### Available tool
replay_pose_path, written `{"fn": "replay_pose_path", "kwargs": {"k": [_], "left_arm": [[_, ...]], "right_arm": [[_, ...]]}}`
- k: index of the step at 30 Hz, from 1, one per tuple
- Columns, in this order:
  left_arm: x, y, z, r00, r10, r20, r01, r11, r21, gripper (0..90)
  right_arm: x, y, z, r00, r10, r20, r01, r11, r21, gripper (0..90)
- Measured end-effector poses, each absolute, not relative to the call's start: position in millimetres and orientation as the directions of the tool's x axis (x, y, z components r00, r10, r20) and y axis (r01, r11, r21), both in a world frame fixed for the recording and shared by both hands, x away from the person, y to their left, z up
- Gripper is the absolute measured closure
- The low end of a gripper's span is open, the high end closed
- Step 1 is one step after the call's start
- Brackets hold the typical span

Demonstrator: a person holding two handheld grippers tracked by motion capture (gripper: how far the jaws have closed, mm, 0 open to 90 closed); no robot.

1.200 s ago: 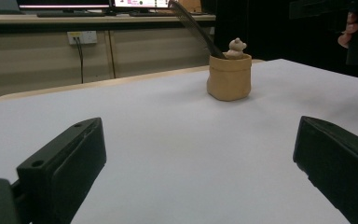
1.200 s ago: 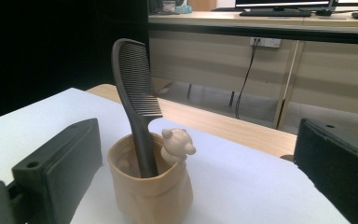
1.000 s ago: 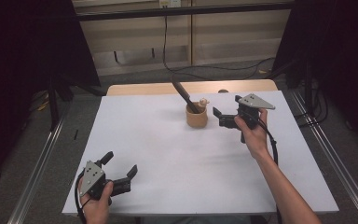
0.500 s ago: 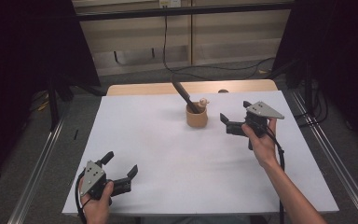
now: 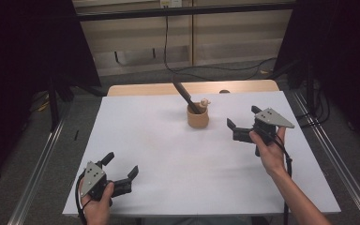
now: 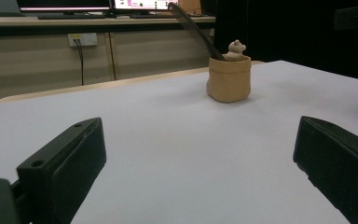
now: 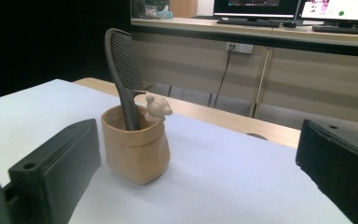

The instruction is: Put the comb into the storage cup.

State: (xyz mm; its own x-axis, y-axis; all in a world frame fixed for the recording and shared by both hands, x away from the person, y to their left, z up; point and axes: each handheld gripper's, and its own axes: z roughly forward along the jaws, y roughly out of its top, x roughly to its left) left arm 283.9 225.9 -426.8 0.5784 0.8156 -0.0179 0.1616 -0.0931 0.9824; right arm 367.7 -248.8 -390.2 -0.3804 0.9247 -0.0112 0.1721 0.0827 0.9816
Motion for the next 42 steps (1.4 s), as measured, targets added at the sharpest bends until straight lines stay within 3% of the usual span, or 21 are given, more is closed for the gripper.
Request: {"fn": "replay_pose_path", "kwargs": {"k": [29,42], "left_arm": [[287,219,-428,0.593,0.805,-0.021,0.172,-0.101,0.980,2.4],[284,221,-427,0.573,0.819,-0.019,0.171,-0.097,0.981,2.4]], "right_arm": [[304,-286,-396,-0.270,0.963,0.000,0.131,0.037,0.991,0.0],[280,-295,-403,-0.270,0.963,-0.024,0.124,0.059,0.991,0.0]]}}
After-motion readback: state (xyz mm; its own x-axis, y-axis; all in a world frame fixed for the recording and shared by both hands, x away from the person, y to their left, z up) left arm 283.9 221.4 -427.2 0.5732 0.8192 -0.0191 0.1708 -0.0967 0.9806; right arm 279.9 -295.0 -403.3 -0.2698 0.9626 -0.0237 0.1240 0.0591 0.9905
